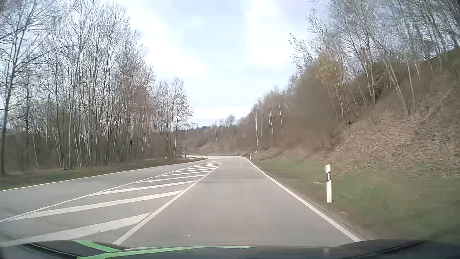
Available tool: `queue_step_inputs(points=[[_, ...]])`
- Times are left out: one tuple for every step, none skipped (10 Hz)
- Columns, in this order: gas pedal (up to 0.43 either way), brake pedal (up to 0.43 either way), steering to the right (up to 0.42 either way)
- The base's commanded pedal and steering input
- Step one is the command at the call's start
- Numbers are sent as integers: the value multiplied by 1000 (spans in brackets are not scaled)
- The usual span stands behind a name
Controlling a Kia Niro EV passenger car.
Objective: Follow the waypoints while adhering to traffic rules and regulations
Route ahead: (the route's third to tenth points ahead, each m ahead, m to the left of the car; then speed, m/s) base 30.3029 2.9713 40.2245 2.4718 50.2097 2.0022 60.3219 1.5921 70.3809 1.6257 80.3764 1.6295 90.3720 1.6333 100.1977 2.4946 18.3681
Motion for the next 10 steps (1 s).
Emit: queue_step_inputs(points=[[79,0,5],[87,0,5],[87,0,5],[87,0,5],[87,0,5],[87,0,5],[87,0,4],[87,0,4],[87,0,3],[87,0,3]])
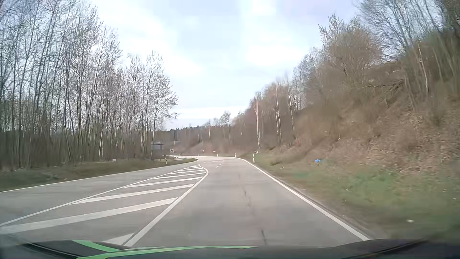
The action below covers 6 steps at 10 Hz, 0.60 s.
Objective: Follow the waypoints while adhering to traffic rules and regulations
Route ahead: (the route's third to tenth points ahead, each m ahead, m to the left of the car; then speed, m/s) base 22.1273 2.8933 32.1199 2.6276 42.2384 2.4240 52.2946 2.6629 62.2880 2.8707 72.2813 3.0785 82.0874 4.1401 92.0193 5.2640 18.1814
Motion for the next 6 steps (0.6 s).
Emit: queue_step_inputs(points=[[87,0,3],[87,0,3],[87,0,3],[79,0,3],[79,0,3],[79,0,3]])
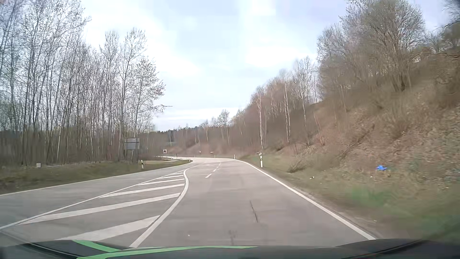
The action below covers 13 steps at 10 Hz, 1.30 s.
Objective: Follow the waypoints while adhering to traffic rules and regulations
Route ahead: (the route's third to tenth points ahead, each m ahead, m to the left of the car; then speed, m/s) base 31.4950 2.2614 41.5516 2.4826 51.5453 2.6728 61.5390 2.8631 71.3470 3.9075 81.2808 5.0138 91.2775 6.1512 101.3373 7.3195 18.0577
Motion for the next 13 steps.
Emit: queue_step_inputs(points=[[79,0,1],[79,0,1],[79,0,1],[67,0,1],[67,0,1],[67,0,1],[67,0,1],[67,0,1],[67,0,1],[67,0,1],[67,0,1],[67,0,1],[79,0,1]])
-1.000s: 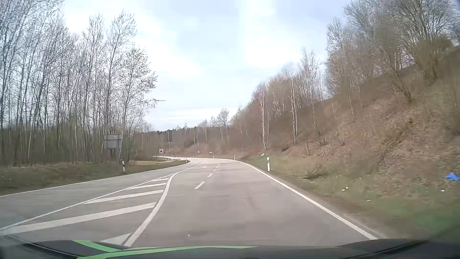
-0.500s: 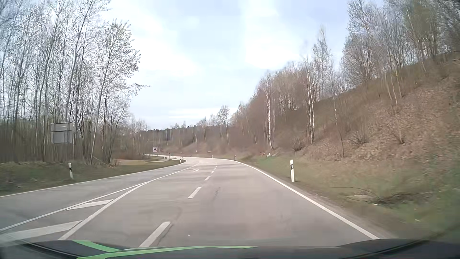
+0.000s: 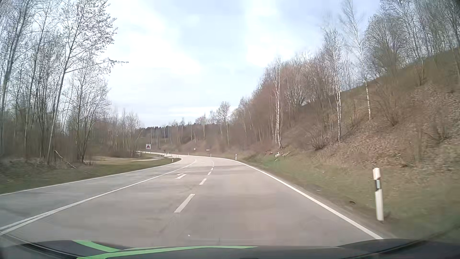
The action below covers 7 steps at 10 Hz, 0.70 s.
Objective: Follow the waypoints while adhering to traffic rules and regulations
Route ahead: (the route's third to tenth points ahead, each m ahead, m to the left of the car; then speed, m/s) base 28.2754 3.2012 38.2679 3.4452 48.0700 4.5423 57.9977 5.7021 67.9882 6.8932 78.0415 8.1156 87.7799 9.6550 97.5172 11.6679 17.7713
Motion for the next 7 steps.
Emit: queue_step_inputs(points=[[87,0,0],[87,0,0],[87,0,-1],[87,0,-2],[87,0,-3],[87,0,-3],[87,0,-3]])
